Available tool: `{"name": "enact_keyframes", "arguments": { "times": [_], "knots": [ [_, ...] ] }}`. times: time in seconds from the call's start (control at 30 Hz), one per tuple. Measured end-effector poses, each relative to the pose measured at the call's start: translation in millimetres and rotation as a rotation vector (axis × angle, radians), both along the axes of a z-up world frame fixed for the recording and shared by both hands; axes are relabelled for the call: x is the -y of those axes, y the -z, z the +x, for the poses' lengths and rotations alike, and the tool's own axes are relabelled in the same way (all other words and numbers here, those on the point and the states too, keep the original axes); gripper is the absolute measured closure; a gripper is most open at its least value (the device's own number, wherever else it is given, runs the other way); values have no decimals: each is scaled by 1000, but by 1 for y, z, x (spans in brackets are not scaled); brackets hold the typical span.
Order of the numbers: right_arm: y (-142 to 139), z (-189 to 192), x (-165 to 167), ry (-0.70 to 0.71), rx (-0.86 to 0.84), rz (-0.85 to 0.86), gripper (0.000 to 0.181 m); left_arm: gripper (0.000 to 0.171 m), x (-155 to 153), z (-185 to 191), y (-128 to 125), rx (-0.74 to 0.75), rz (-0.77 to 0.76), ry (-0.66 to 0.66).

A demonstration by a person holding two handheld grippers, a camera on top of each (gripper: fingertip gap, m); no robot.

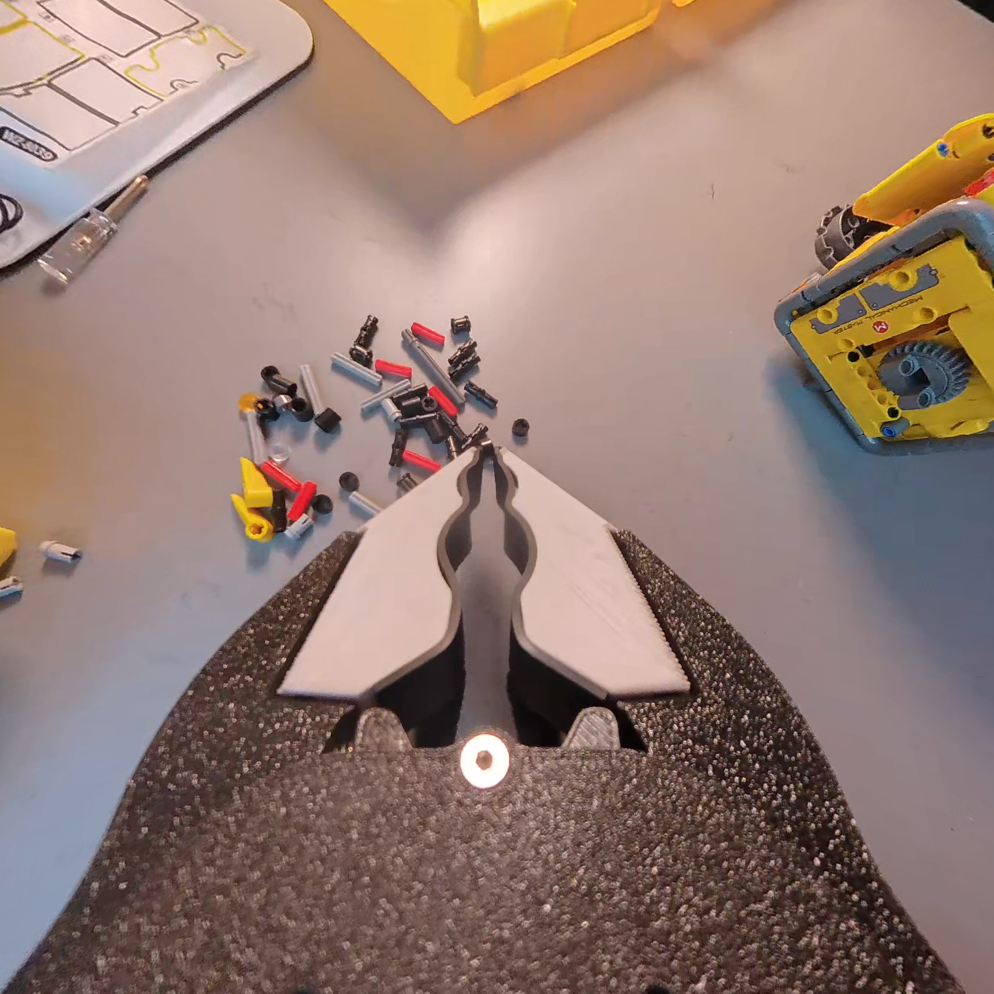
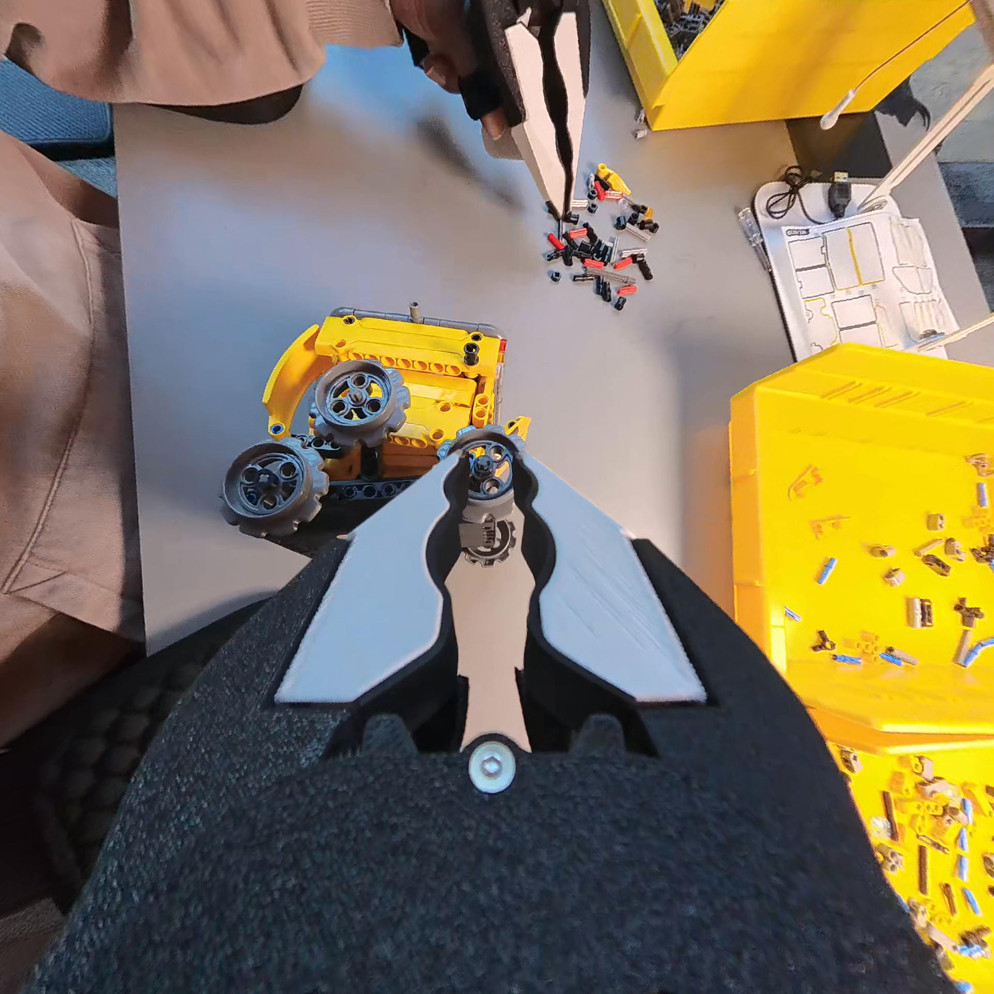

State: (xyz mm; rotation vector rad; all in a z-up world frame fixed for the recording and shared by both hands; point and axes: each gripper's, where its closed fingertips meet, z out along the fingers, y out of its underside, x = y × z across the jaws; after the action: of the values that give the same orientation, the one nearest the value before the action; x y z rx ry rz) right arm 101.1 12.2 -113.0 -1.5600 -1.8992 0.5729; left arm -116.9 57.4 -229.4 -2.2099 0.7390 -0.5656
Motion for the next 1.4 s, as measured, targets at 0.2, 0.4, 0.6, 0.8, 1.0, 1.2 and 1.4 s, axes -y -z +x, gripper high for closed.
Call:
{"name": "enact_keyframes", "arguments": {
  "times": [0.2,0.4,0.6,0.8,1.0,1.2,1.4],
  "knots": [
    [1,-1,0,-4,-13,-5,167,168,-5,-3,6,4,-6,-11],
    [2,-2,0,-5,-18,-6,166,168,-8,-6,8,-19,11,-25],
    [1,0,1,-6,-2,0,166,153,-17,-13,5,-40,74,-72],
    [1,2,3,-7,33,6,168,138,-6,39,-53,175,240,44],
    [4,4,-1,3,96,18,173,130,37,149,-115,328,389,377],
    [7,2,-1,6,147,3,175,121,44,213,-101,243,381,552],
    [8,4,-2,30,165,-21,176,127,47,234,-106,265,379,657]
  ]
}}
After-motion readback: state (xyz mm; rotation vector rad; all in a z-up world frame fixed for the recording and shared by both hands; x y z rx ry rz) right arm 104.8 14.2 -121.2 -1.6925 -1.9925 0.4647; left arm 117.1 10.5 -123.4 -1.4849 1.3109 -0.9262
